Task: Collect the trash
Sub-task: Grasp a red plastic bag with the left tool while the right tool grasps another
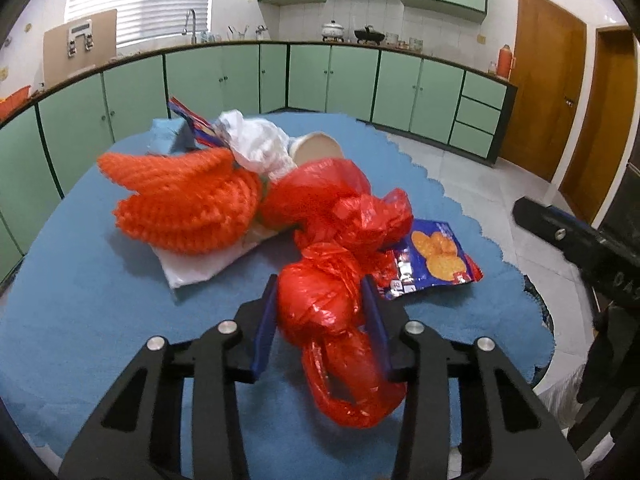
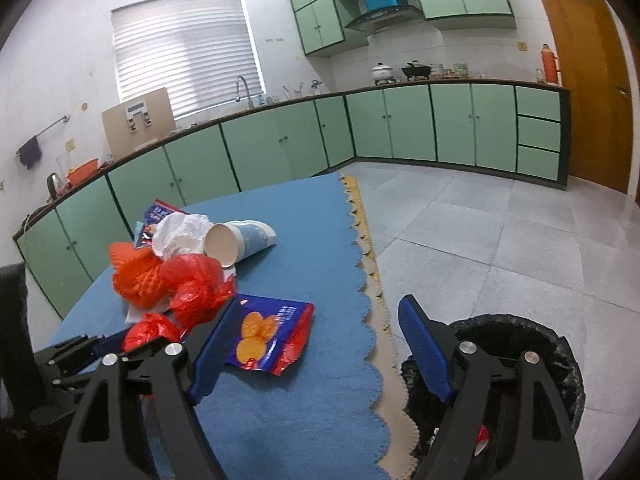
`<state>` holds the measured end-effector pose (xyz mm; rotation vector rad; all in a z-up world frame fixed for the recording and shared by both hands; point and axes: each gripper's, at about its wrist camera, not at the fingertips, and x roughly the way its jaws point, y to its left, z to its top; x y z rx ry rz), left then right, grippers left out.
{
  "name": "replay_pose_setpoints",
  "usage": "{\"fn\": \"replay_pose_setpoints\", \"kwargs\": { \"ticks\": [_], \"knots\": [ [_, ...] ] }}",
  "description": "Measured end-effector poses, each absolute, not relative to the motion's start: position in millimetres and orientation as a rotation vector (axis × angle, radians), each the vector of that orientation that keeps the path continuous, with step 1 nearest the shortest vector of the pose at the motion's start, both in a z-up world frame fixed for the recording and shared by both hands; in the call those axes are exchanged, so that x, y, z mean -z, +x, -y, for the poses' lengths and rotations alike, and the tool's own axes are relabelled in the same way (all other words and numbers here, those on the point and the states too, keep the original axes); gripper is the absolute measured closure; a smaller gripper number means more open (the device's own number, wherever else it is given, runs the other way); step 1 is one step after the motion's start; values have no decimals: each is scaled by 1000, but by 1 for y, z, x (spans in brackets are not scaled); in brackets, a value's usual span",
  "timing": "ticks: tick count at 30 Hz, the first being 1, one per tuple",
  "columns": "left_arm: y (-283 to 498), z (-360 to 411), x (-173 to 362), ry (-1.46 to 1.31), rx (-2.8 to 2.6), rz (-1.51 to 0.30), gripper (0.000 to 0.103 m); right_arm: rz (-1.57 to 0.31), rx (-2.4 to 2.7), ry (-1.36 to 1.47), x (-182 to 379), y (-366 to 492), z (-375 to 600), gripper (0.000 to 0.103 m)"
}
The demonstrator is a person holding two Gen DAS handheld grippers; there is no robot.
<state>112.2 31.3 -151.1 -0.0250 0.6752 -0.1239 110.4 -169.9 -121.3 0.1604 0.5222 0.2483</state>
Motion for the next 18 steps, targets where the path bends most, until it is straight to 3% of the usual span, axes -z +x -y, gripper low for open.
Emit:
{"fn": "replay_pose_setpoints", "kwargs": {
  "ticks": [10,18],
  "knots": [
    [91,-65,114,-27,7,-551,66,-497,-361,134,110,121,126,25],
    [102,-102,112,-45,-99,-553,66,-493,-427,98,111,137,81,26]
  ]
}}
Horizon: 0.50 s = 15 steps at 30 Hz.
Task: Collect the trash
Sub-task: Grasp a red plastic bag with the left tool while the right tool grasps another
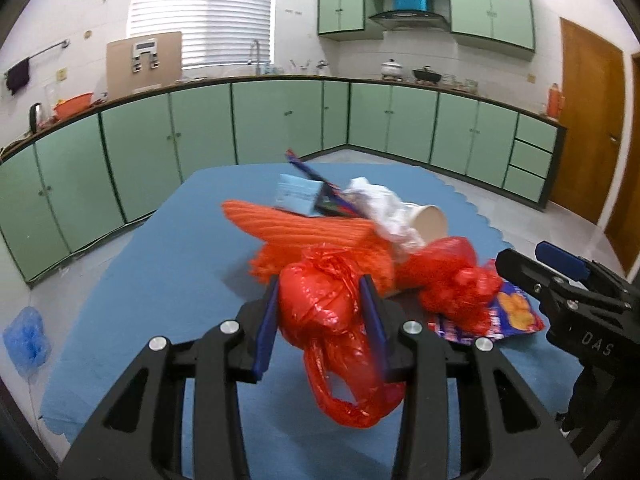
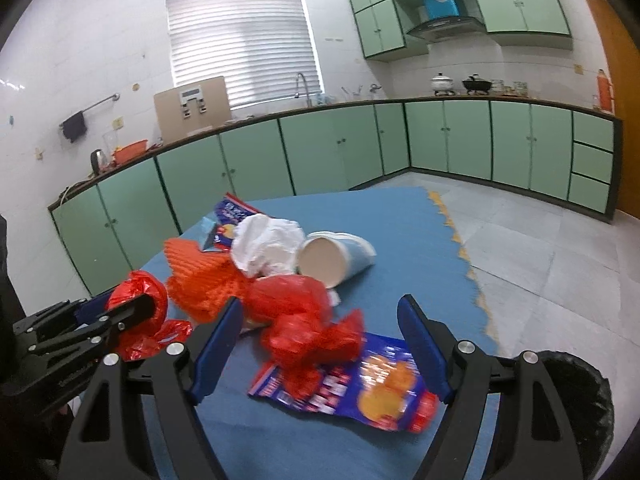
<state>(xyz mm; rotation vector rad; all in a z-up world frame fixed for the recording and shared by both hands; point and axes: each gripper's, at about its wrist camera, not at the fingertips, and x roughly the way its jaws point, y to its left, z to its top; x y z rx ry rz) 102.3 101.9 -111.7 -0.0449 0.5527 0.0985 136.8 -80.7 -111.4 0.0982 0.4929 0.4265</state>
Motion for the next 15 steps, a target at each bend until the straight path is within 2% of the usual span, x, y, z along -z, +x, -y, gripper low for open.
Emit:
{"fn": "replay_pose_setpoints", "kwargs": {
  "ticks": [6,9,12,14,15],
  "knots": [
    [107,-116,114,-53,-132,-557,66,-523,-431,68,123,150,60,27],
    [110,-121,117,-64,-140,-568,66,-553,-437,53,131,155,54,32],
    [111,-123,120,-68,-147,-576,66,-593,-461,41,140,160,50,47],
    [112,-125,121,-70,-151,-580,66,-618,-481,33,144,160,48,64],
    [111,-125,121,-71,-152,-580,66,-630,-494,31,146,160,47,66]
  ]
}}
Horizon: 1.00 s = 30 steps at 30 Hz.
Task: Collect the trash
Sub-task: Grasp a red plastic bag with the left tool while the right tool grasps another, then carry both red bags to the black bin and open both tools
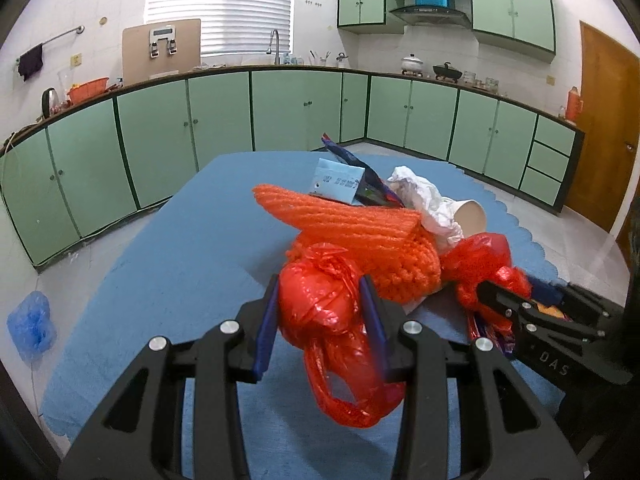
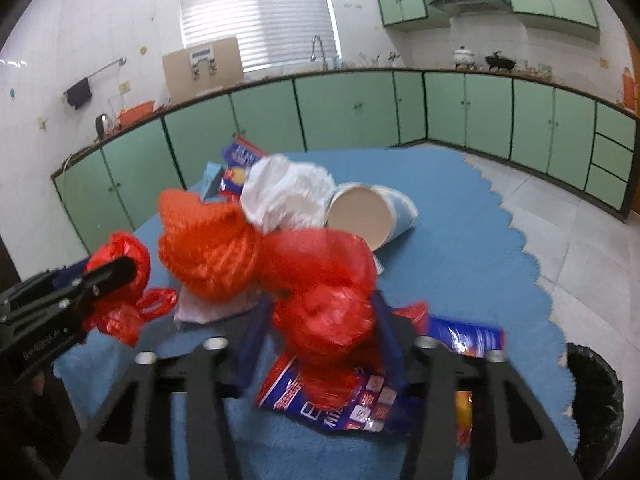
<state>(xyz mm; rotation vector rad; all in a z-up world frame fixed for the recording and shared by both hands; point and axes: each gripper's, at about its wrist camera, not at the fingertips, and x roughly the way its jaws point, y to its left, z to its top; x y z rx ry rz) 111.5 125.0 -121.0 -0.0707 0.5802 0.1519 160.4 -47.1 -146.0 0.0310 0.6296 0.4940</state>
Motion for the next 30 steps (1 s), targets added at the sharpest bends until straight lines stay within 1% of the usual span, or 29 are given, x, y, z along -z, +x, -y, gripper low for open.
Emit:
{"fn": "replay_pose_setpoints", "kwargs": {
  "ticks": [4,8,14,20,30],
  "knots": [
    [112,-121,117,-66,-154,-572,66,-610,-526,31,140,154,51,76],
    [106,-113,110,-59,-141,-554,66,-575,-550,47,125,147,59,78],
    [101,-100,95,-56,-103,-517,66,-527,-563,108,101,138,77,78],
    [103,-75,80,-46,-33,-489,66,-460,-526,167,75,127,115,78],
    [122,8,75,-26,181,-475,66,-426,-301,199,67,107,211,78]
  ]
}}
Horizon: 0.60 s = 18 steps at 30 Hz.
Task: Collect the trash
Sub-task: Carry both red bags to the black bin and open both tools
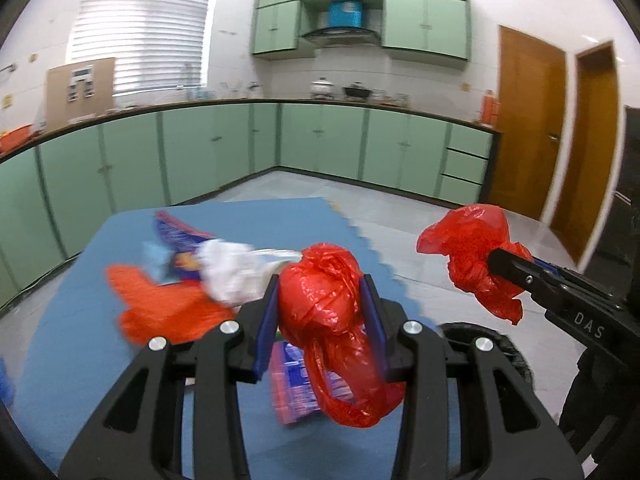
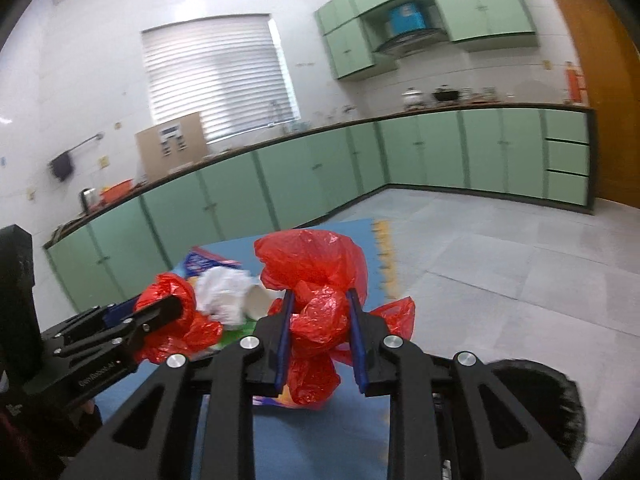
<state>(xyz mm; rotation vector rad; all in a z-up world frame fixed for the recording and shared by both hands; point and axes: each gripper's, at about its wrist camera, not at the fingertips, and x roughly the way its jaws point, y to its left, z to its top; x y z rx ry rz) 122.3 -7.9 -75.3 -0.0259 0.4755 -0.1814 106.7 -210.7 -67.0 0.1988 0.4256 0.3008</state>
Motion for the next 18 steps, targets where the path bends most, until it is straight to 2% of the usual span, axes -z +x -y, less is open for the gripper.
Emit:
{"fn": "replay_pose_setpoints", "kwargs": {
  "ticks": [18],
  "knots": [
    [162,166,120,37,498,-552,66,-496,64,273,125,78,344,78]
  ]
}}
